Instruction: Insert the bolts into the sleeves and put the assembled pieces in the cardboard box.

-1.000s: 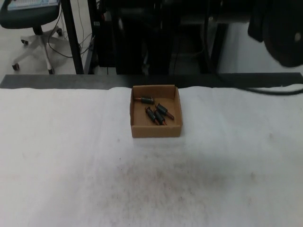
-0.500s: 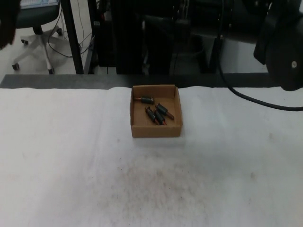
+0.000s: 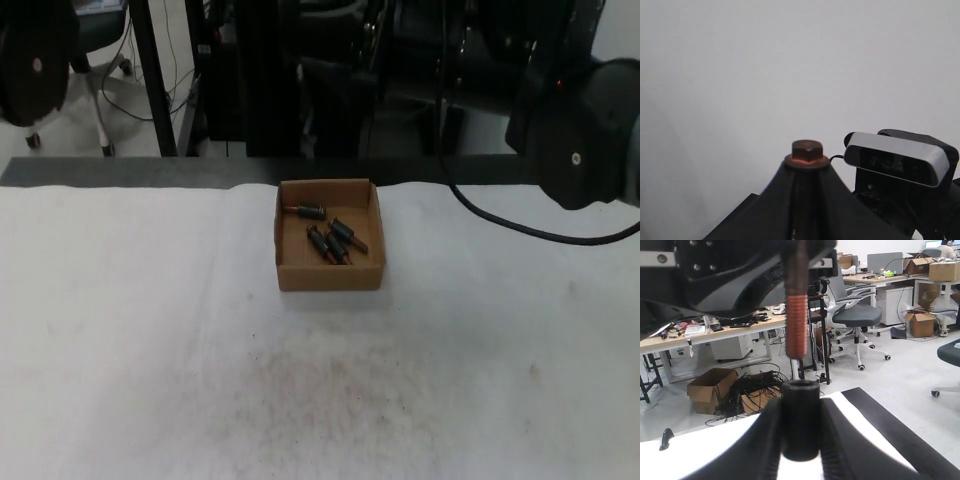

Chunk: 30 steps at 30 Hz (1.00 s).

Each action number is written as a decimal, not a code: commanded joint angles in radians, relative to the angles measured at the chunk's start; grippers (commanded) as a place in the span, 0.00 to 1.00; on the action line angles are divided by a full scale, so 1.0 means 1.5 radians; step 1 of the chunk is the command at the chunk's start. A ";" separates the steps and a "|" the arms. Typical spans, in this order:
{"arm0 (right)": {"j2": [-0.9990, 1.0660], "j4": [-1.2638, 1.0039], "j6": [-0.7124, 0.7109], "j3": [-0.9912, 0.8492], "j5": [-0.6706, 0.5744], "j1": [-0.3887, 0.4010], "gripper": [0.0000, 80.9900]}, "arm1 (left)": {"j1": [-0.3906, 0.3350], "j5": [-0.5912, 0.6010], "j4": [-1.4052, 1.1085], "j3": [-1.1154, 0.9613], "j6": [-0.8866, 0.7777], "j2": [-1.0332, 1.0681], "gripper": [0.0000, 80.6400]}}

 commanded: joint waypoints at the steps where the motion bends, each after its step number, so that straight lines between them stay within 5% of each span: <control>1: -0.003 -0.046 0.033 -0.003 0.001 -0.002 0.01 | -0.003 0.010 -0.015 -0.004 0.005 -0.001 0.00; 30: -0.005 -0.165 0.121 -0.003 -0.004 -0.003 0.01 | 0.000 0.060 0.008 0.039 0.025 0.004 0.00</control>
